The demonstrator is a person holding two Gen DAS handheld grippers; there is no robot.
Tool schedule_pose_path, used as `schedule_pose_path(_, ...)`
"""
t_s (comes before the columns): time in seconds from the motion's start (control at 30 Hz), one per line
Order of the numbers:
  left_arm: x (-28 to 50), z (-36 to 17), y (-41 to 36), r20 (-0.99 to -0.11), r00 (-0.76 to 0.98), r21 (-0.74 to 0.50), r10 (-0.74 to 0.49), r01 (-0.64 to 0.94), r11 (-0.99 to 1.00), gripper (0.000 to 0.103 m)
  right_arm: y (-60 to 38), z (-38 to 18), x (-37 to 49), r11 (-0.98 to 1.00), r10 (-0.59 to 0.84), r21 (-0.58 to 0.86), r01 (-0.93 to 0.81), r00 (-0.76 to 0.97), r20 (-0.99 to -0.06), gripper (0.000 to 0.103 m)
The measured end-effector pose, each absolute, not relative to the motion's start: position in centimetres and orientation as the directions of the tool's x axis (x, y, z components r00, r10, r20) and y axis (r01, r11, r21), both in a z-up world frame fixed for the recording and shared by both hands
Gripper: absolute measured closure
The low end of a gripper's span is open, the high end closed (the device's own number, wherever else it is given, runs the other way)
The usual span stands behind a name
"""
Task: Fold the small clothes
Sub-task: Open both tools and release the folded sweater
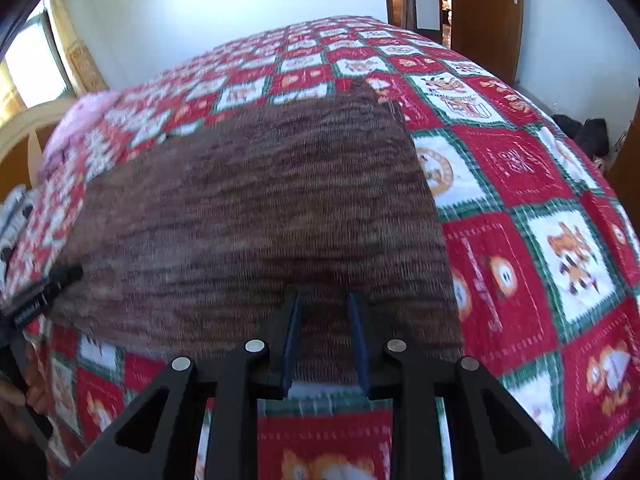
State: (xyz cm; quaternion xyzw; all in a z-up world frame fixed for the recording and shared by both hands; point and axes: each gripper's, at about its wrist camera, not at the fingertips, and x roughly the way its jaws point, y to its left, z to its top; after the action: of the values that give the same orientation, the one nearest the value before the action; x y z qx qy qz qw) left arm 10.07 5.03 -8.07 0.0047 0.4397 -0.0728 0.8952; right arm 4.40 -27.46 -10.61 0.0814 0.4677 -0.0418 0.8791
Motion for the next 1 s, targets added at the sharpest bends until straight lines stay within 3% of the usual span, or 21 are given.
schedule_pose_path(0.23, 8.5, -8.8, 3.6, -0.764, 0.645, 0.103, 0.004, 0.116, 0.988, 0.039, -27.7, -10.8, 2.0, 0.972, -0.004, 0.126, 0.200, 0.547, -0.837, 0.078)
schedule_pose_path(0.43, 6.6, -7.7, 3.7, -0.763, 0.647, 0.102, 0.007, 0.110, 0.989, 0.039, -26.7, -10.0, 1.5, 0.970, -0.063, 0.082, 0.229, 0.560, -0.826, 0.078)
schedule_pose_path(0.53, 5.7, -7.3, 3.7, -0.750, 0.661, 0.102, 0.016, 0.093, 0.990, 0.031, -25.2, -9.0, 0.7, 0.967, -0.013, 0.144, 0.210, 0.605, -0.796, 0.078)
schedule_pose_path(0.67, 5.4, -7.0, 3.1, -0.737, 0.674, 0.138, 0.041, 0.090, 0.986, 0.030, -21.9, -7.9, 1.1, 0.976, 0.029, 0.162, 0.145, 0.652, -0.758, 0.078)
schedule_pose_path(0.8, 5.1, -6.7, 3.3, -0.718, 0.692, 0.180, 0.069, 0.089, 0.980, 0.022, -18.9, -8.6, 2.9, 0.979, 0.074, 0.179, 0.099, 0.646, -0.759, 0.077)
schedule_pose_path(1.0, 5.3, -7.5, 4.6, -0.719, 0.684, 0.219, 0.123, 0.055, 0.974, 0.022, -17.2, -11.0, 4.0, 0.985, 0.076, 0.155, 0.079, 0.604, -0.794, 0.077)
